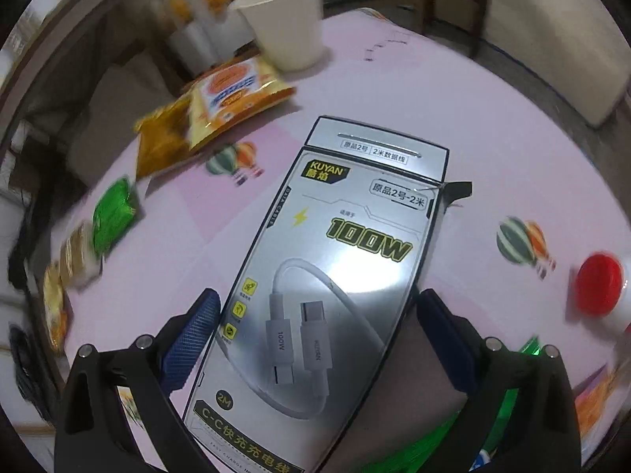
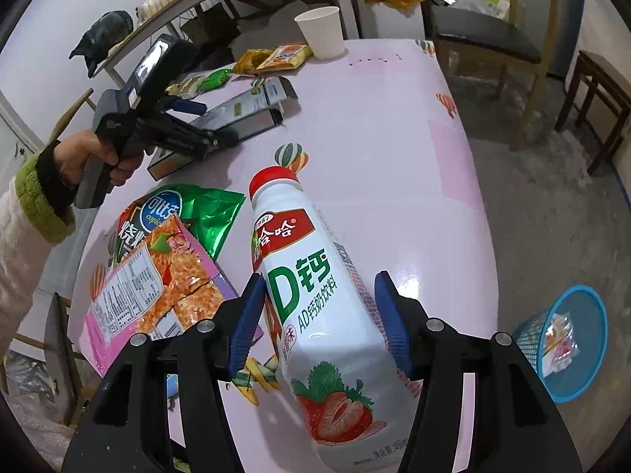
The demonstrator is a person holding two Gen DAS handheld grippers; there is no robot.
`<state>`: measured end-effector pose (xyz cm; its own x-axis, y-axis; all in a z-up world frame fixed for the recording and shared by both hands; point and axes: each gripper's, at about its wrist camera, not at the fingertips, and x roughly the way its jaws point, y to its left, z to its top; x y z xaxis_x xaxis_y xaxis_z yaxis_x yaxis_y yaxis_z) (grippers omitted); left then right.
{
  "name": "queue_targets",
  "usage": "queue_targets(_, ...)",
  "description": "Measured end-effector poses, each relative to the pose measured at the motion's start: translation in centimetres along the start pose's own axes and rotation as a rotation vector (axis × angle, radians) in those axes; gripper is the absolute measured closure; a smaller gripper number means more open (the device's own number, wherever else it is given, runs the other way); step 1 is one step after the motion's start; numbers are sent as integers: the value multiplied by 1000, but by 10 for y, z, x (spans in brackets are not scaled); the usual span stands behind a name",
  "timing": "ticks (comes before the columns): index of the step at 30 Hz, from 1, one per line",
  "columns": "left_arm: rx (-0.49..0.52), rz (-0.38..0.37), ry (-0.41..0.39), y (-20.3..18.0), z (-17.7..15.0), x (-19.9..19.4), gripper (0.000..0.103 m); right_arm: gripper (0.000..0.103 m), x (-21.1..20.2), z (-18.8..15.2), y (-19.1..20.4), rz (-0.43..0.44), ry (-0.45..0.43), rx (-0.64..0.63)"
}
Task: Collect trash
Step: 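Grasp the white milk bottle with the right gripper while the left approaches the cable box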
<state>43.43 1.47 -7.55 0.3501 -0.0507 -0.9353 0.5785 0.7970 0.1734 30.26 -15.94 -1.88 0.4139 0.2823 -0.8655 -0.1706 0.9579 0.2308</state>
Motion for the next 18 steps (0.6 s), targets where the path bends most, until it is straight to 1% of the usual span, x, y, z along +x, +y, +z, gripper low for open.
queue_targets(2, 3, -61, -20, 6, 2, -8, 5, 42, 3, 3, 0, 6, 23, -9)
queue_targets(5, 31, -84, -32, 11, 5, -17, 5, 35, 6, 5, 3, -18, 42, -39)
queue_targets(8, 58, -104, -53, 20, 3, -27, 5, 31, 8, 7, 7, -24, 57, -75)
queue_targets(10, 79, -115, -55, 25, 2, -29, 5, 30, 8, 8, 8, -18, 63, -91)
queue_targets(14, 109, -111, -43, 24, -9, -25, 5, 28, 12, 12, 6, 0, 93, -96)
queue_targets(18, 105, -131, -14, 25, -11, -16, 5, 28, 16, 16, 9, 28, 114, -104)
